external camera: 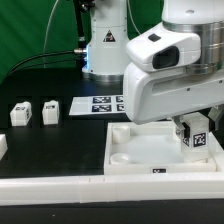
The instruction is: Assemble one leg
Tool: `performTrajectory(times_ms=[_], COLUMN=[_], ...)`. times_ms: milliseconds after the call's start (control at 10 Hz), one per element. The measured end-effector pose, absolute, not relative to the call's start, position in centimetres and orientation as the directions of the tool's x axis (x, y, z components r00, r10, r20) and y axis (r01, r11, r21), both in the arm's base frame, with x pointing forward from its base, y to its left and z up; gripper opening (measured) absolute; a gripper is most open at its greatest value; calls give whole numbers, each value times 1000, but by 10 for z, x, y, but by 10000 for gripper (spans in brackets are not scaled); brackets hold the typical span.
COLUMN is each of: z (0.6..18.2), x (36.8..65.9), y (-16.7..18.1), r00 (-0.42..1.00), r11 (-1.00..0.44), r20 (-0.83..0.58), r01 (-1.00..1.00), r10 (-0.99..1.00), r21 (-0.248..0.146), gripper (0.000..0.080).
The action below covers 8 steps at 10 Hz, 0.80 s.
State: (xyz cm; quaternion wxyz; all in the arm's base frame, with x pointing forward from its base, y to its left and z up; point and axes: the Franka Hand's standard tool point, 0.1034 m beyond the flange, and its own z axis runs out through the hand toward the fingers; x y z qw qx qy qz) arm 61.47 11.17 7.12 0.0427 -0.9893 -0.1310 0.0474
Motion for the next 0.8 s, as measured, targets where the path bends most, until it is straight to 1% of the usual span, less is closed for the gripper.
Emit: performTrajectory(times_ms=[300, 500, 600, 800], z=[71, 71, 71, 70], x=[615, 614, 614, 614], y=[112, 113, 113, 115], r00=[976, 994, 992, 940], r11=[-978, -997, -995, -945], r20=[-89, -108, -111, -130], r01=[189, -21, -66, -325], r10=[197, -13, -58, -317], r21=[-93, -75, -70, -47], gripper=[291, 291, 292, 293])
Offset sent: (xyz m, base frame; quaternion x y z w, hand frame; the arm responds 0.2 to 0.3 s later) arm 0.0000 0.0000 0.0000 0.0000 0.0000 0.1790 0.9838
